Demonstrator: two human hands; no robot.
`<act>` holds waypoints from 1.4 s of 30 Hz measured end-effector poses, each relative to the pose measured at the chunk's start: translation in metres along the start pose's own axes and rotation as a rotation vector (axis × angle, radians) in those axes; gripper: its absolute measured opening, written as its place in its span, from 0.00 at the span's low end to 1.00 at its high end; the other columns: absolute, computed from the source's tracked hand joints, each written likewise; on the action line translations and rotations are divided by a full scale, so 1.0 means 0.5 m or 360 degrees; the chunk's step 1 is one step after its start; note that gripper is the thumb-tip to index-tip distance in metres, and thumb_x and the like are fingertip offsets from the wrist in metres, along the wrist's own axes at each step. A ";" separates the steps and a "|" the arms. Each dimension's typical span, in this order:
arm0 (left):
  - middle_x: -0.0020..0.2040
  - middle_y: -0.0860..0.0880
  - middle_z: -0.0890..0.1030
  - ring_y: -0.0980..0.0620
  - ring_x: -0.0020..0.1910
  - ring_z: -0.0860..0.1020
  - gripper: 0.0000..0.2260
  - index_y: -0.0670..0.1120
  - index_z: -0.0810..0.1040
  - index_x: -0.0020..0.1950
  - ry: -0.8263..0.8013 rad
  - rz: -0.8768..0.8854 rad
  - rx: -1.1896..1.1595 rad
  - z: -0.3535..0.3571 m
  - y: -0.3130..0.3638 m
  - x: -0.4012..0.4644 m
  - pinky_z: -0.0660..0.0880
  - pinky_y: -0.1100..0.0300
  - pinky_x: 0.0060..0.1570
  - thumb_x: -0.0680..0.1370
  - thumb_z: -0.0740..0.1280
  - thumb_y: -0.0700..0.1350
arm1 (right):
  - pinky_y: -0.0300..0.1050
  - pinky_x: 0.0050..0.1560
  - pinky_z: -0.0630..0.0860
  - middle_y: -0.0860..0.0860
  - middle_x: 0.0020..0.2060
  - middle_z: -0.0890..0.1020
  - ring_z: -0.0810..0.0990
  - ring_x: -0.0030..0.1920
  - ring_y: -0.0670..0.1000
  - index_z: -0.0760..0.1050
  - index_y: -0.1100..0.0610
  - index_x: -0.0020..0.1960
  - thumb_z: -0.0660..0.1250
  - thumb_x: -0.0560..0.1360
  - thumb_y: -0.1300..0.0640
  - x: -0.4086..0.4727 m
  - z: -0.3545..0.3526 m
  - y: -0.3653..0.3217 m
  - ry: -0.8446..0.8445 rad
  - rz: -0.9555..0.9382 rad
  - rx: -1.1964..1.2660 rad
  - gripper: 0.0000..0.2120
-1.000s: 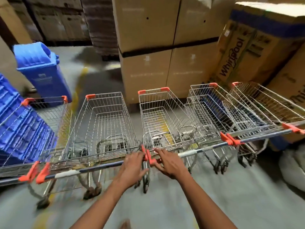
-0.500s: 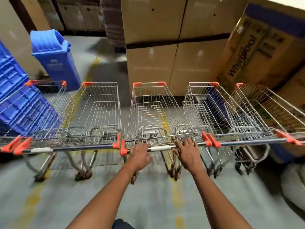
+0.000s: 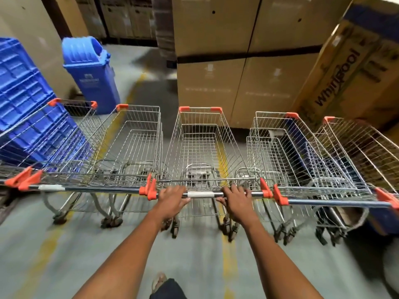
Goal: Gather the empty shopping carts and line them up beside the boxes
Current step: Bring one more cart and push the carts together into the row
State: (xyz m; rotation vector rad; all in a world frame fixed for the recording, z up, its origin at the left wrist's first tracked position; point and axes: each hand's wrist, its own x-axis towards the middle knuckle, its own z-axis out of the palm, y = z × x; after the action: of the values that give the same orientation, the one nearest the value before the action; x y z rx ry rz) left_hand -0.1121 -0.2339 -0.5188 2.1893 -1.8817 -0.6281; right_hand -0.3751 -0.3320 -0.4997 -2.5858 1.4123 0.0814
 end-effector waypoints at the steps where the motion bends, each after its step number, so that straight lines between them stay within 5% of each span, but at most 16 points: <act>1: 0.58 0.54 0.74 0.51 0.60 0.68 0.15 0.57 0.68 0.63 -0.0002 -0.0003 0.0002 -0.003 0.002 0.003 0.60 0.38 0.71 0.82 0.59 0.63 | 0.64 0.75 0.58 0.52 0.65 0.76 0.72 0.69 0.56 0.69 0.48 0.69 0.48 0.81 0.31 0.005 -0.001 0.003 0.0005 -0.0016 -0.0009 0.28; 9: 0.59 0.54 0.72 0.53 0.62 0.66 0.13 0.57 0.67 0.60 -0.0036 -0.0002 -0.0030 -0.021 0.008 -0.005 0.56 0.37 0.74 0.82 0.58 0.63 | 0.62 0.73 0.62 0.52 0.62 0.78 0.74 0.66 0.58 0.68 0.49 0.70 0.43 0.80 0.29 0.007 0.008 0.002 0.0097 -0.0035 -0.0131 0.32; 14: 0.61 0.53 0.72 0.47 0.66 0.68 0.27 0.56 0.67 0.62 -0.0093 -0.0038 0.0056 -0.022 0.006 -0.001 0.57 0.37 0.73 0.77 0.48 0.73 | 0.61 0.76 0.60 0.51 0.61 0.78 0.74 0.66 0.58 0.69 0.48 0.70 0.41 0.80 0.27 -0.001 0.021 -0.008 0.0164 0.0007 -0.0118 0.34; 22: 0.64 0.49 0.77 0.47 0.64 0.73 0.29 0.51 0.71 0.69 -0.0049 0.0020 0.0272 0.002 0.064 0.034 0.63 0.42 0.68 0.79 0.56 0.71 | 0.65 0.73 0.63 0.52 0.61 0.78 0.75 0.65 0.57 0.71 0.50 0.66 0.38 0.78 0.25 0.009 0.030 -0.009 0.0096 0.0067 -0.0152 0.38; 31: 0.60 0.50 0.76 0.47 0.61 0.74 0.20 0.50 0.70 0.67 0.0059 0.0520 0.0178 0.017 0.283 0.079 0.67 0.48 0.66 0.80 0.65 0.59 | 0.53 0.67 0.70 0.53 0.59 0.75 0.75 0.60 0.56 0.70 0.54 0.64 0.56 0.83 0.41 -0.024 0.001 0.080 0.0252 -0.0043 -0.0107 0.20; 35: 0.65 0.46 0.75 0.43 0.66 0.72 0.23 0.46 0.70 0.70 0.0038 0.0628 0.0154 0.056 0.408 0.109 0.66 0.46 0.68 0.80 0.66 0.56 | 0.56 0.75 0.65 0.56 0.69 0.75 0.73 0.70 0.57 0.70 0.56 0.69 0.63 0.82 0.47 -0.063 -0.012 0.192 0.0403 0.0023 -0.0230 0.20; 38: 0.69 0.45 0.73 0.42 0.69 0.71 0.25 0.47 0.68 0.72 0.0059 0.0647 0.0165 0.107 0.502 0.146 0.66 0.46 0.69 0.79 0.67 0.57 | 0.56 0.71 0.68 0.54 0.73 0.71 0.70 0.72 0.57 0.64 0.54 0.76 0.61 0.81 0.50 -0.090 -0.031 0.291 0.0370 0.0046 -0.0187 0.25; 42: 0.74 0.46 0.68 0.44 0.74 0.67 0.29 0.49 0.66 0.75 0.0154 0.0615 0.0191 0.167 0.642 0.183 0.57 0.43 0.72 0.78 0.68 0.58 | 0.56 0.70 0.67 0.49 0.67 0.74 0.72 0.67 0.53 0.67 0.51 0.71 0.54 0.85 0.46 -0.141 -0.046 0.455 0.0472 0.0180 -0.0108 0.18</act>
State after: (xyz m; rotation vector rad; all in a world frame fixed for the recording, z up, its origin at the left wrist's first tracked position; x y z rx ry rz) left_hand -0.4263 -0.3697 -0.4807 1.8018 -2.2519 -0.3388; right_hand -0.6050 -0.3978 -0.4997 -2.6558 1.6809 -0.2529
